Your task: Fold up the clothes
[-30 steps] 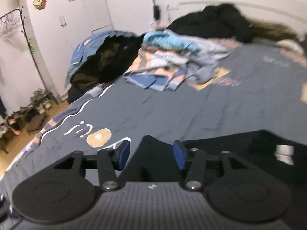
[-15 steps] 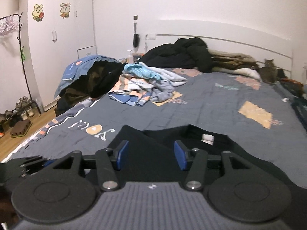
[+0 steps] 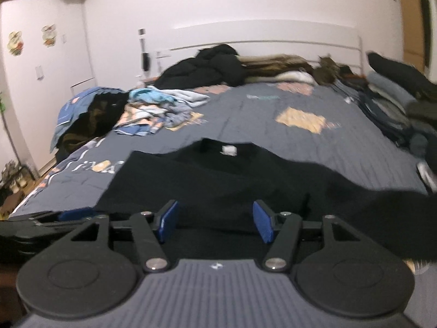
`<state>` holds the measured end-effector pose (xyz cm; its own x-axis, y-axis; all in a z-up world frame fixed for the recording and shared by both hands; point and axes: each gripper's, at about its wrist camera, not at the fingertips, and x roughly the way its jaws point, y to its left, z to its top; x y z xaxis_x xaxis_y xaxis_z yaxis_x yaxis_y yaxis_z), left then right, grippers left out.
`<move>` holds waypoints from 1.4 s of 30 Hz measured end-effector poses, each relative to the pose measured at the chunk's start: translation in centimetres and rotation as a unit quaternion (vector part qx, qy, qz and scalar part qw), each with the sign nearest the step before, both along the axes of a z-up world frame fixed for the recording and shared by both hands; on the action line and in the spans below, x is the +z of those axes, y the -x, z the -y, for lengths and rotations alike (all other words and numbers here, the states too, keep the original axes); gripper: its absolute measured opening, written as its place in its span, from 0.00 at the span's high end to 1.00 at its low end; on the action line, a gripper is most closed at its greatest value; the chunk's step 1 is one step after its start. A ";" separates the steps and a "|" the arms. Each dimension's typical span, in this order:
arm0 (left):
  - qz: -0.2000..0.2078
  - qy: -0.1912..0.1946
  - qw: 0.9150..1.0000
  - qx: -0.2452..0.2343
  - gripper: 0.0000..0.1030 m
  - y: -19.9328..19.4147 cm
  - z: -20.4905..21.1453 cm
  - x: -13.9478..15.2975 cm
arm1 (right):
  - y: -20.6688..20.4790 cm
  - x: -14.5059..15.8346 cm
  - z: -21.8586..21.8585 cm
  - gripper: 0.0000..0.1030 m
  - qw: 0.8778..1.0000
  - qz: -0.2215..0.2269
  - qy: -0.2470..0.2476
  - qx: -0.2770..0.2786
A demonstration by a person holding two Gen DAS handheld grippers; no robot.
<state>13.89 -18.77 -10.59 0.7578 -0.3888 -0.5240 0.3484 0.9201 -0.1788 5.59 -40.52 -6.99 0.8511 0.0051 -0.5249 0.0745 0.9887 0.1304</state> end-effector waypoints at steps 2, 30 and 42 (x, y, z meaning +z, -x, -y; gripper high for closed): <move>0.000 -0.013 1.000 -0.001 0.40 0.4 0.8 -0.2 | 0.6 -1.0 0.9 0.42 1.000 -0.003 -0.005 -0.007; 0.017 -0.035 0.994 -0.103 0.36 1.1 6.9 -3.8 | 9.6 -5.8 28.6 0.41 0.932 0.036 -0.006 -0.360; 0.027 -0.049 0.989 -0.135 0.35 2.7 8.7 -4.4 | 11.5 -8.1 34.4 0.40 0.897 0.027 0.046 -0.439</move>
<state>11.19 -27.45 -14.97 0.6611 -0.5307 -0.5303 0.5913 0.8037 -0.0672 -5.88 -74.93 -15.12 0.5293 -0.7207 -0.4477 0.8261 0.5580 0.0785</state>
